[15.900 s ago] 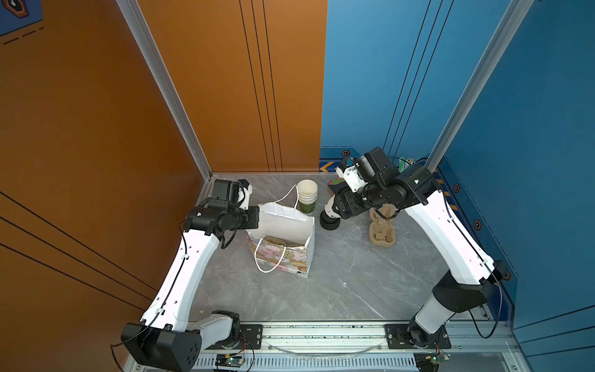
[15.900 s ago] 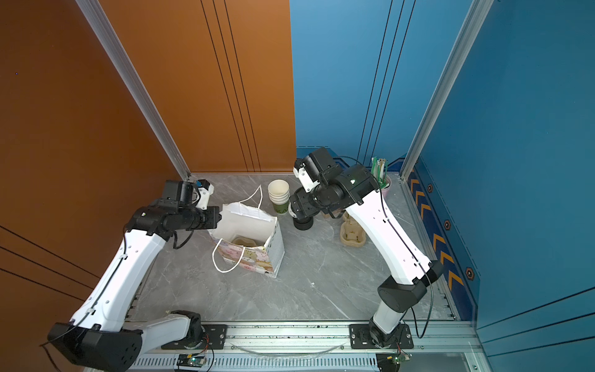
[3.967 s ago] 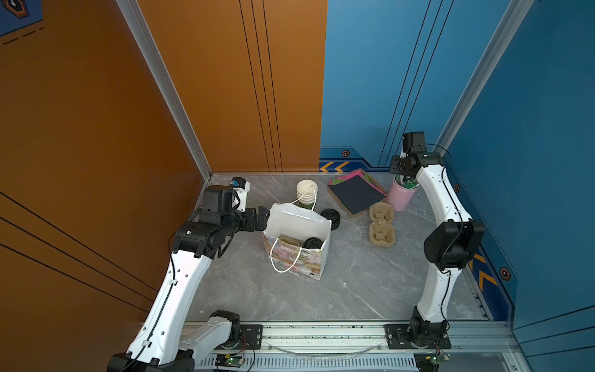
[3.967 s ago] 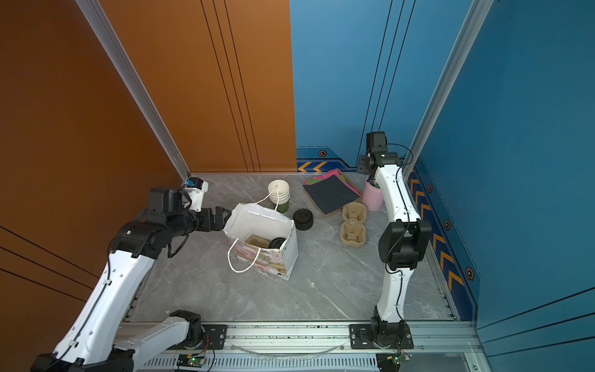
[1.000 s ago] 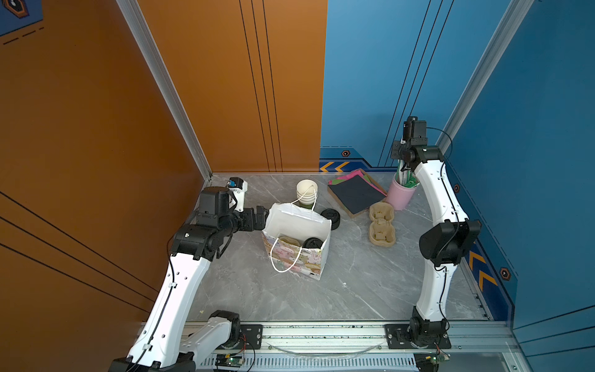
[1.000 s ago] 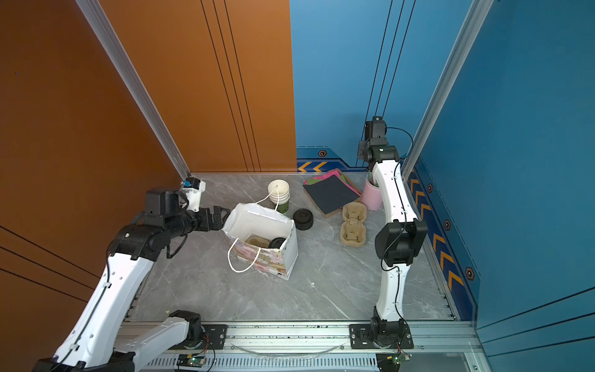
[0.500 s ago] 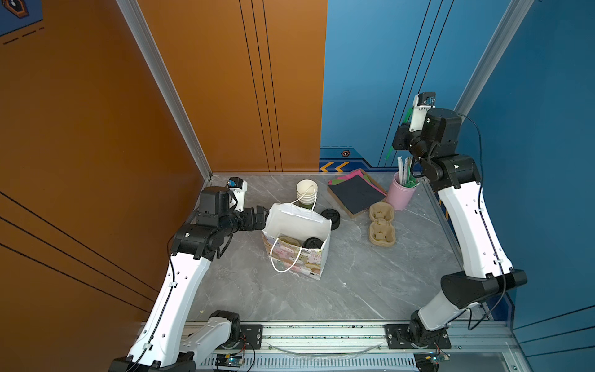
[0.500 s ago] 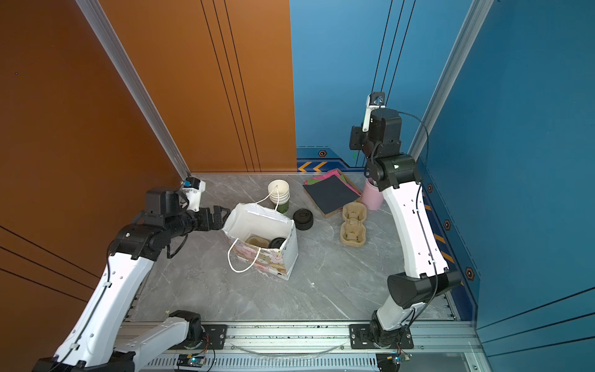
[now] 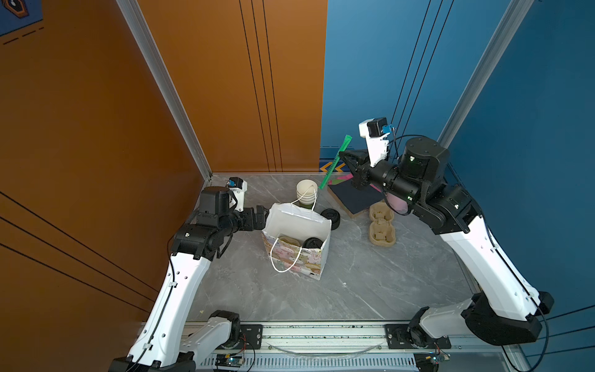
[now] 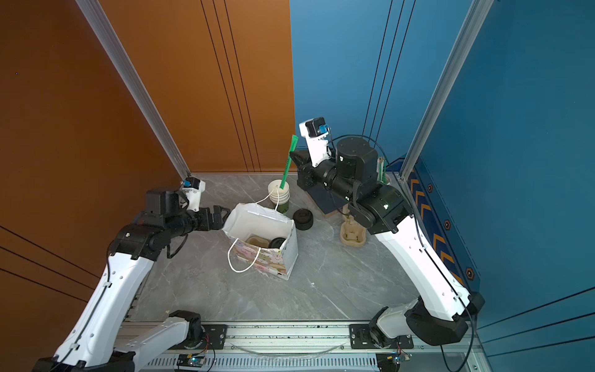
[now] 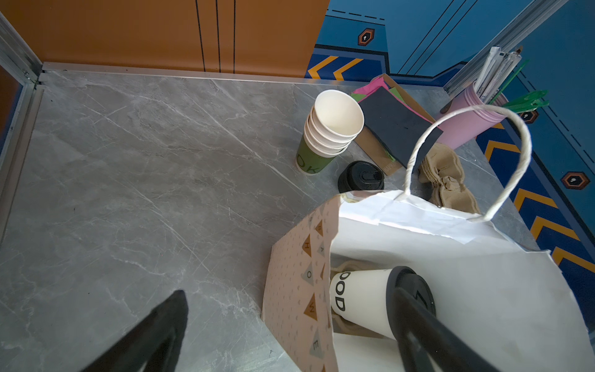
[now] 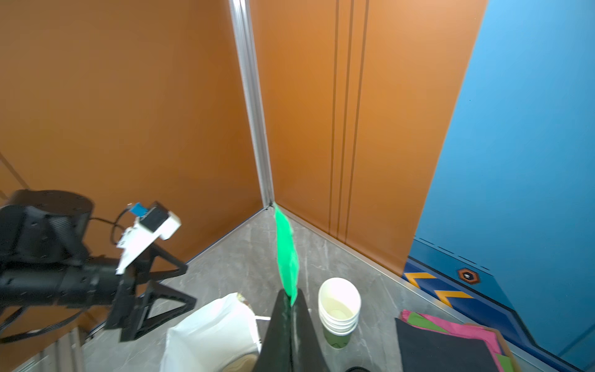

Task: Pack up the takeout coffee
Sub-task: 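Lift the green straw with the right gripper and carry it over the bag, then lower the green straw into the bag and open the right gripper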

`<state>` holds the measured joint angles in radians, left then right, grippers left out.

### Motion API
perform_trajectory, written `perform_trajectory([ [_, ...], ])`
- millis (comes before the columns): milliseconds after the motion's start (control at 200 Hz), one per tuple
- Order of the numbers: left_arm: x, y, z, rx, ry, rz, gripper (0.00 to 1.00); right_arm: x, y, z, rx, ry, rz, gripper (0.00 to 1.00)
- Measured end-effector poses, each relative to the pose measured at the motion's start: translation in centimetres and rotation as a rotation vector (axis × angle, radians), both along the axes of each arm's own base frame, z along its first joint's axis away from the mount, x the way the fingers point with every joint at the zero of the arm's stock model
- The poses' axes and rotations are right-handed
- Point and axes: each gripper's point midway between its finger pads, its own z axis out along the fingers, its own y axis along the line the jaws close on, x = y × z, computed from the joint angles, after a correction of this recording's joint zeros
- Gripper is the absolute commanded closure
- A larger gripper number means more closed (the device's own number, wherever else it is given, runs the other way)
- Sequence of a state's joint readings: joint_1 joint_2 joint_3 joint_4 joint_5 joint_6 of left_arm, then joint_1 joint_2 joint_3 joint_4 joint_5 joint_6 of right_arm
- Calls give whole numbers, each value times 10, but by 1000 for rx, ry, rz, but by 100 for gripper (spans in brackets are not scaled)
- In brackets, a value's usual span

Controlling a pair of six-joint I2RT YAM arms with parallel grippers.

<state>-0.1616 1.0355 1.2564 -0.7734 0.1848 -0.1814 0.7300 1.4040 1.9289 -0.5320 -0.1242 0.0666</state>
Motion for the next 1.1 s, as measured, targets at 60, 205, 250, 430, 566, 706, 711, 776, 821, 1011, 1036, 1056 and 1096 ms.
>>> perform_trajectory([
  [60, 0, 0, -1, 0, 2, 0, 2, -14, 16, -2, 5, -2, 67, 100],
  [205, 1, 0, -2, -1, 7, 2, 2, -36, 47, -24, -10, 23, 189, 100],
  [250, 1, 0, -2, -1, 8, 2, 2, -38, 56, -36, -19, 39, 215, 100],
  [430, 2, 0, -3, -1, 10, 2, 2, -41, 88, -93, -81, 111, 279, 100],
  [566, 2, 0, -3, -1, 10, 2, 2, -38, 107, -134, -122, 151, 297, 100],
  [706, 2, 0, -3, -1, 11, 2, 2, -31, 118, -176, -162, 191, 298, 100],
  [711, 2, 0, -3, -1, 11, 2, 2, -31, 119, -178, -163, 192, 298, 100],
  [776, 2, -1, -4, -3, 14, 1, 2, -26, 125, -193, -177, 207, 297, 100],
  [821, 2, -1, -4, -3, 15, 2, 2, -23, 129, -201, -186, 215, 297, 100],
  [1011, 2, -1, -7, -4, 23, 3, 2, -13, 142, -226, -207, 237, 297, 100],
  [1036, 3, -1, -8, -4, 24, 3, 2, -12, 144, -229, -210, 240, 296, 100],
  [1056, 3, -1, -9, -4, 25, 4, 2, -11, 145, -231, -212, 243, 296, 100],
  [1096, 3, -1, -9, -4, 27, 4, 2, -10, 146, -235, -216, 247, 297, 100],
])
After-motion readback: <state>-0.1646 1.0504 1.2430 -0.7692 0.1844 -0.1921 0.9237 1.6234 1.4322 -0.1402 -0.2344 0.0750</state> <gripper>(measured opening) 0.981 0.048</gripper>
